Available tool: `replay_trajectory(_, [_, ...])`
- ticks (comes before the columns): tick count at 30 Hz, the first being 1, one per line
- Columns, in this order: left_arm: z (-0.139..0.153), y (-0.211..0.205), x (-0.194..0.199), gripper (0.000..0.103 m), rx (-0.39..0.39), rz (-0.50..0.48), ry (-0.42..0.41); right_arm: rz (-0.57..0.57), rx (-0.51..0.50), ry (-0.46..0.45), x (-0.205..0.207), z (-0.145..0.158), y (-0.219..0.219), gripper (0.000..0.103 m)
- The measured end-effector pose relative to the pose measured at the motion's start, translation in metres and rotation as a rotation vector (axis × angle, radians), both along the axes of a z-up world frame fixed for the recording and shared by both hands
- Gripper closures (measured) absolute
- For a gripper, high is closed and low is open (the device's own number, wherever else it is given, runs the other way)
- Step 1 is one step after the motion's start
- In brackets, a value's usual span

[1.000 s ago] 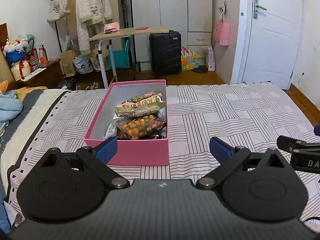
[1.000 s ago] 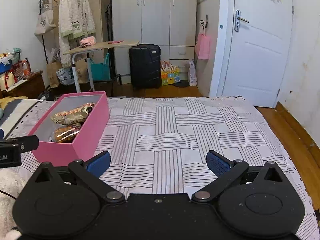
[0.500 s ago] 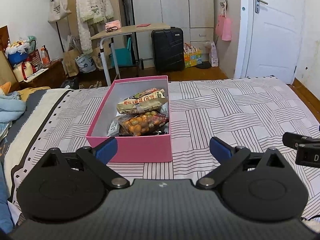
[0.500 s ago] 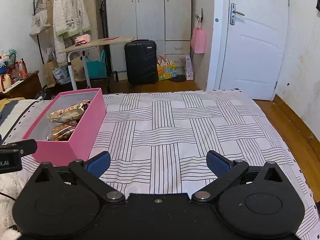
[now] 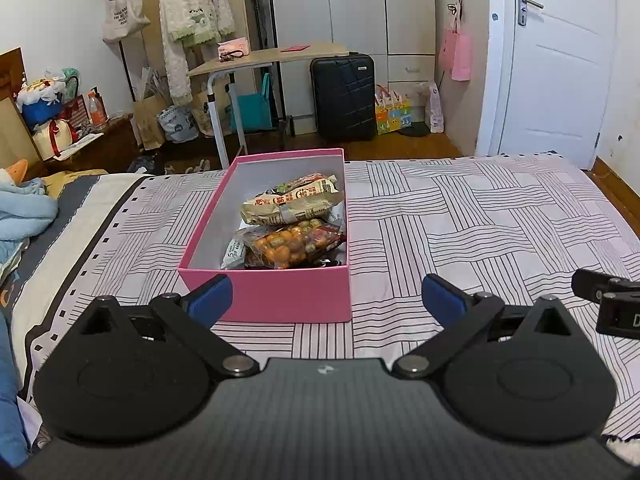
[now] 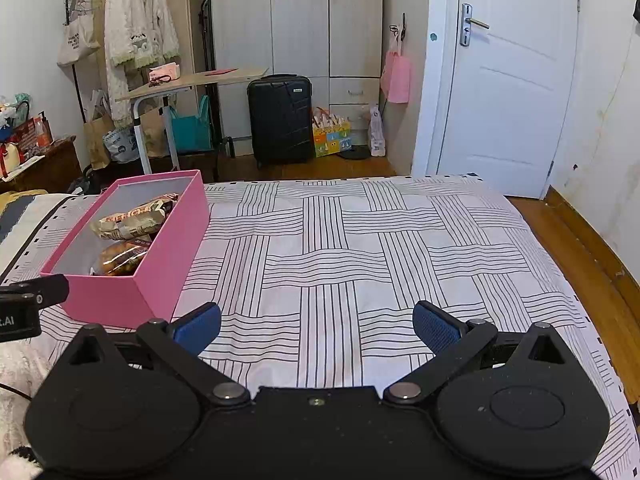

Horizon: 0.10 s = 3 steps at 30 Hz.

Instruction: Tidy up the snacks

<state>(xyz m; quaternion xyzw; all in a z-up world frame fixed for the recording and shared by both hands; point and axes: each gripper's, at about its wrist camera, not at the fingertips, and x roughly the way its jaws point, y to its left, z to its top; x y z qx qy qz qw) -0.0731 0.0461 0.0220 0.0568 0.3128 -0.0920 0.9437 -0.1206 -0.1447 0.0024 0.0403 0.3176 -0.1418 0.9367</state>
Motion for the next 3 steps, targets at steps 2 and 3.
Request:
replay_trajectory(2, [0.0002, 0.0, 0.0002, 0.0, 0.001, -0.005, -0.002, 0.0, -0.001, 0.0, 0.0001, 0.0, -0.0002, 0.0])
replay_trajectory(3, [0.0005, -0.0003, 0.0002, 0.0, 0.001, -0.008, -0.002, 0.0, -0.001, 0.001, 0.0003, -0.0001, -0.0001, 0.0])
